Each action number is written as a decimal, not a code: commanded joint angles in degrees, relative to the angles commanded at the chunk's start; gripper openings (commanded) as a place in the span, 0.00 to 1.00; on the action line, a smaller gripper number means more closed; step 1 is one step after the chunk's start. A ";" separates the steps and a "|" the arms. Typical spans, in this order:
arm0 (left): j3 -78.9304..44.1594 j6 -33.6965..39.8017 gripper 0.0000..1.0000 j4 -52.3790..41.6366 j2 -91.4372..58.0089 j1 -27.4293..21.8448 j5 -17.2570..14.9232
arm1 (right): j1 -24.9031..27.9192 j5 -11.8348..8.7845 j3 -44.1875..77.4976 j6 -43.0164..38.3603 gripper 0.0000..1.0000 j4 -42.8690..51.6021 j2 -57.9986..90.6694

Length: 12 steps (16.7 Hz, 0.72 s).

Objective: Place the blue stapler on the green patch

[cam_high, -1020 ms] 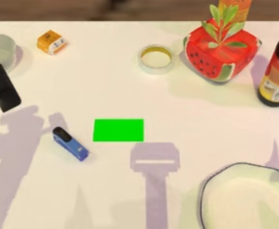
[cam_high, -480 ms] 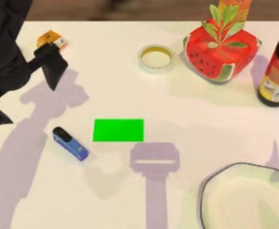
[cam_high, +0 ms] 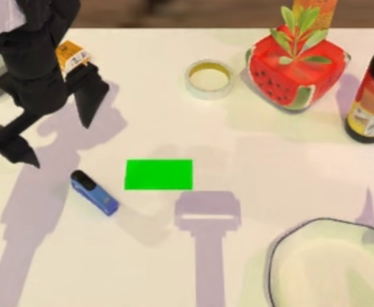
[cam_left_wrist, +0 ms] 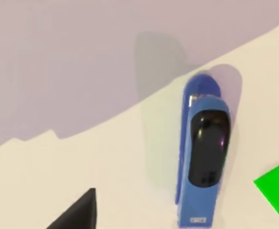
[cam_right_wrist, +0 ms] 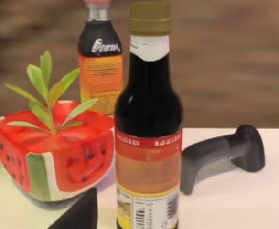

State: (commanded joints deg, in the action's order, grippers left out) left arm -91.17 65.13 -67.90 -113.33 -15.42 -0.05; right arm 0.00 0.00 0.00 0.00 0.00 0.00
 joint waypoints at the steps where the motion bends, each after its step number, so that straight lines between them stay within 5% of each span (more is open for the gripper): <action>1: 0.00 0.00 1.00 0.00 0.00 0.00 0.00 | 0.00 0.00 0.00 0.00 1.00 0.00 0.00; 6: 1.90 -0.22 1.00 2.37 -0.65 0.23 0.00 | 0.00 0.00 0.00 0.00 1.00 0.00 0.00; 12: 11.12 -0.29 1.00 17.22 -5.64 0.18 -0.04 | 0.00 0.00 0.00 0.00 1.00 0.00 0.00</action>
State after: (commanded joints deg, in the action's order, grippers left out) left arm -80.05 64.85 -50.68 -118.96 -15.24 -0.09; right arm 0.00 0.00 0.00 0.00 0.00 0.00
